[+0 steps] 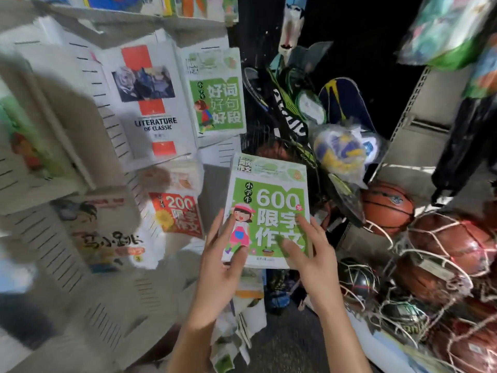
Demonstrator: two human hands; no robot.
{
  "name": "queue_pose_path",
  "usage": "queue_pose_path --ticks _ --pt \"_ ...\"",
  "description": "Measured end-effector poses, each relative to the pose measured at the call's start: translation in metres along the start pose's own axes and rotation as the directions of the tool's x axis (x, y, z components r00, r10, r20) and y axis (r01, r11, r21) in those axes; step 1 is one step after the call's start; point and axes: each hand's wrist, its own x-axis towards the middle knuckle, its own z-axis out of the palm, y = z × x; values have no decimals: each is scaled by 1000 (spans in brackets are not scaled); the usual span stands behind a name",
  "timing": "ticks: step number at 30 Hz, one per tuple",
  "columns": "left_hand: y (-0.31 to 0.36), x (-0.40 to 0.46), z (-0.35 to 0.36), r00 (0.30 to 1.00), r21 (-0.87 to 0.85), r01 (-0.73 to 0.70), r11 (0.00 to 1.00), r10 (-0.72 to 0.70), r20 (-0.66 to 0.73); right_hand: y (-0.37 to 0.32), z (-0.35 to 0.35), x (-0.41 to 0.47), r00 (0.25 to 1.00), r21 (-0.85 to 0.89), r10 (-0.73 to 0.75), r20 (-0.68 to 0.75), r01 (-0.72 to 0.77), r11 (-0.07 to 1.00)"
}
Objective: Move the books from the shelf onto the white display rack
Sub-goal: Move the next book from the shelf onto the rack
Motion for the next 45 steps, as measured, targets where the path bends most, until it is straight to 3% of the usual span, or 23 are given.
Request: queue_pose_path --ticks 8,10,13,19,25,35,45 --pt "-66 65 9 999 21 -41 999 41 -6 40 22 85 992 121 104 67 -111 986" --pt "-86 75 14 999 -3 -43 999 43 -9 48 27 102 995 134 68 75 -78 988" --pt "-98 84 25 997 -59 75 995 -77 -27 60 34 124 995 104 3 100 -14 994" --pt "-133 122 47 974 23 227 974 -227 24 94 46 176 975 46 -62 211 53 998" --pt "-166 143 78 923 13 363 932 -358 -138 132 54 231 930 -72 -195 312 228 971" --pt "-190 170 101 858 -98 458 883 -469 -209 186 76 277 877 -31 -317 361 350 936" --pt "-199 189 113 840 -39 423 905 -407 -359 213 97 293 863 -81 -407 301 448 890"
